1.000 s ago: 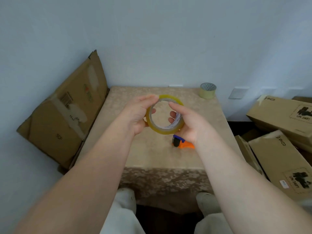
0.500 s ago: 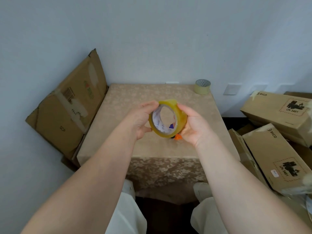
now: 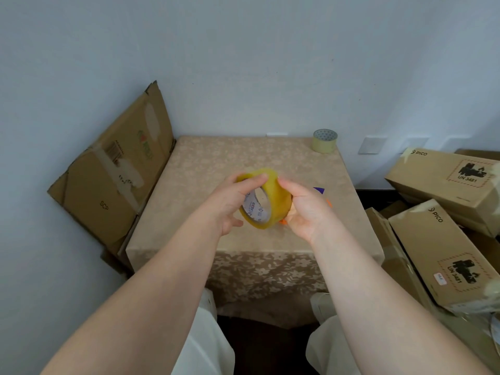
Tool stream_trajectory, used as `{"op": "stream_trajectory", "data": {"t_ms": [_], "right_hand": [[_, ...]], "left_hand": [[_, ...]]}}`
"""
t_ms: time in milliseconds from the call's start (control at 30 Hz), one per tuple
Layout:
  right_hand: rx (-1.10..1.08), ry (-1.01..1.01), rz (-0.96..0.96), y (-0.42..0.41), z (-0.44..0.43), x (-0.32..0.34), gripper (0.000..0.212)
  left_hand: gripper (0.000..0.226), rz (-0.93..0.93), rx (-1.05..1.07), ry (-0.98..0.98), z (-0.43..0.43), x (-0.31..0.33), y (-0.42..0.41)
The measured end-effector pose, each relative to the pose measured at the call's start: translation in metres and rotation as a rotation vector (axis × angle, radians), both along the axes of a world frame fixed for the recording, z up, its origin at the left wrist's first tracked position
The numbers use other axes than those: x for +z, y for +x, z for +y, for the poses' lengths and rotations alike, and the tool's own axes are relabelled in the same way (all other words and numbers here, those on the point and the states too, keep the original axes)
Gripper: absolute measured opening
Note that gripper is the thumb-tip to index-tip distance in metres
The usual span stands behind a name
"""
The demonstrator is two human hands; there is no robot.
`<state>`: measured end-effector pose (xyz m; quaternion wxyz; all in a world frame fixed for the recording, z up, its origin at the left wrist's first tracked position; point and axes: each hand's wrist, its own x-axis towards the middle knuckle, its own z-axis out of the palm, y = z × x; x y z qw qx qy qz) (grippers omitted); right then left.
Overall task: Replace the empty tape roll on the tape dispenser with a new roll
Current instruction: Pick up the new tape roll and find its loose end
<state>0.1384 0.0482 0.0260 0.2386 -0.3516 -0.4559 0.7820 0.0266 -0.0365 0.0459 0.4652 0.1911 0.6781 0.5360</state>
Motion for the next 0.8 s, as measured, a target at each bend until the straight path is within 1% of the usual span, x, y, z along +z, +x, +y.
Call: {"op": "stream_trajectory", "data": {"t_ms": [33, 67, 133, 167, 267, 400, 467, 533, 633, 700, 800], "right_hand": [[-0.004, 0.004, 0.003, -0.001, -0.001, 0.0, 0.011], [-0.013, 0.028, -0.007, -0.003, -0.001, -0.001, 0.009], [-0.04, 0.166, -0.085, -0.008, -0.004, -0.002, 0.006], [-0.042, 0.272, -0.142, -0.01, -0.007, -0.002, 0.006], [-0.017, 0.649, -0.311, -0.016, -0.012, 0.002, 0.02], [0.015, 1.157, -0.531, -0.012, -0.015, 0.003, 0.027], [0.039, 1.312, -0.592, -0.009, -0.014, 0.001, 0.03], [0.056, 1.323, -0.599, -0.006, -0.013, 0.001, 0.031], [0.07, 1.198, -0.59, -0.004, -0.011, 0.003, 0.035], [0.082, 1.148, -0.604, -0.003, -0.009, 0.004, 0.038], [0.063, 1.13, -0.638, -0.001, -0.004, 0.006, 0.047]], "left_hand": [[0.07, 0.003, 0.023, 0.004, 0.001, -0.001, -0.001], [0.071, 0.009, 0.051, 0.011, 0.001, -0.002, -0.001], [0.068, 0.026, 0.089, 0.013, 0.001, -0.004, -0.002], [0.063, 0.026, 0.087, 0.01, 0.0, -0.006, -0.003], [0.049, -0.057, 0.057, 0.048, -0.002, -0.008, -0.006], [0.048, -0.141, 0.097, 0.134, -0.004, -0.01, -0.008], [0.053, -0.163, 0.105, 0.166, -0.006, -0.01, -0.008], [0.058, -0.156, 0.098, 0.181, -0.008, -0.011, -0.008], [0.061, -0.114, 0.062, 0.213, -0.011, -0.012, -0.008], [0.062, -0.041, 0.026, 0.228, -0.013, -0.014, -0.008], [0.064, 0.051, -0.017, 0.257, -0.014, -0.016, -0.009]]}}
